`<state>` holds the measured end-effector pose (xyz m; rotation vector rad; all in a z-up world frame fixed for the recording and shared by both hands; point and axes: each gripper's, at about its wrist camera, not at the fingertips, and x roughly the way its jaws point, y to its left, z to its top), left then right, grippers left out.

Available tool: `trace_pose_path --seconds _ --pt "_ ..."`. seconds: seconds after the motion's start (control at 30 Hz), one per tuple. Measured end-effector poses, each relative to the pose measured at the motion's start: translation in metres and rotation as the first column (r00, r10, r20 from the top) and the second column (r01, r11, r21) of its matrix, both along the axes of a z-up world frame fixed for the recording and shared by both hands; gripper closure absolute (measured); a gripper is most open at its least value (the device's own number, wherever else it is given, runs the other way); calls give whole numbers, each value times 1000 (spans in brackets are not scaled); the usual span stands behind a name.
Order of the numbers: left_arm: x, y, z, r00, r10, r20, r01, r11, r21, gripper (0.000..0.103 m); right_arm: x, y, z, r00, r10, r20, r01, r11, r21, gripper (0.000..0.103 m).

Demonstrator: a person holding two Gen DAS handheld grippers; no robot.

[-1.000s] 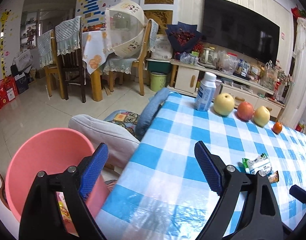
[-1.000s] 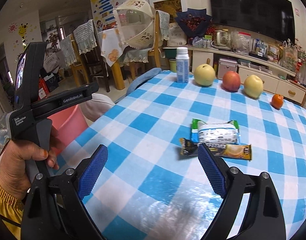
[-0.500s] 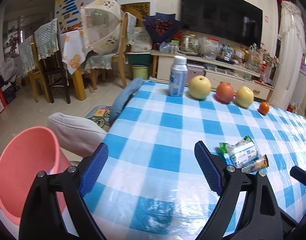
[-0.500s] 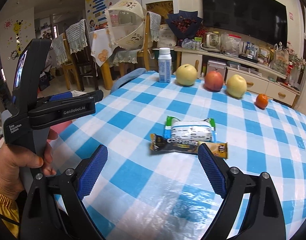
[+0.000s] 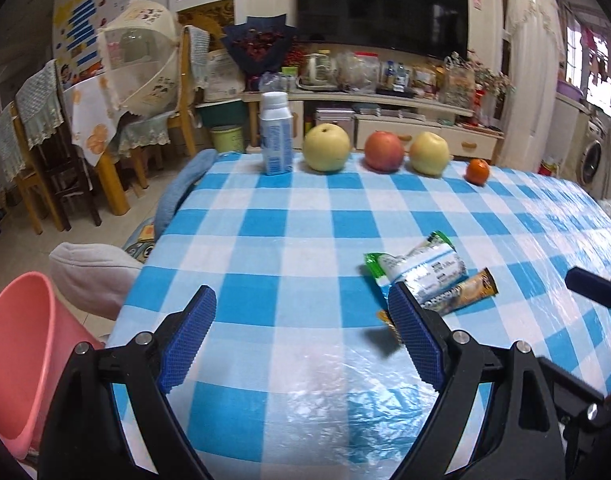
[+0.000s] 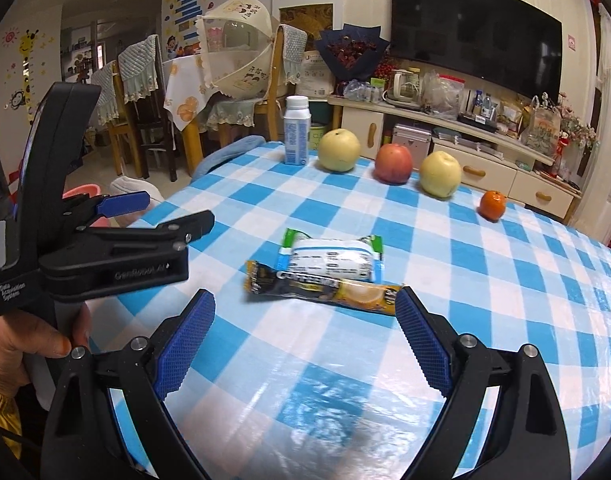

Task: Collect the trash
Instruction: 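Move both tools back over the table toward the green snack bag and coffee stick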

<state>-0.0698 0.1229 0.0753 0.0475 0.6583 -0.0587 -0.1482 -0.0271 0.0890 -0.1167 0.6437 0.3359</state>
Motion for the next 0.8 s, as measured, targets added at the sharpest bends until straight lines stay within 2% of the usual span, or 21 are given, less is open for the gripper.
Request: trace_pose_path --seconds 0.13,0.4,0.53,0.7,0.8 --pt "2 -12 -4 998 -51 -24 50 998 -31 15 6 -23 -1 999 -39 -22 39 999 3 12" --pt "10 -45 -18 988 -136 -73 136 991 0 15 25 -72 0 986 -147 -76 148 989 8 12" --pt "17 -60 -30 978 -172 -119 174 985 9 15 36 -88 -5 980 -163 -116 166 986 14 12" --pt "27 -72 -39 961 -228 -156 227 974 -25 15 51 -96 -13 970 -180 -166 183 983 5 12" --pt "33 -76 -43 950 -258 -177 249 966 -71 15 56 -97 -15 968 -178 -175 180 984 -5 12"
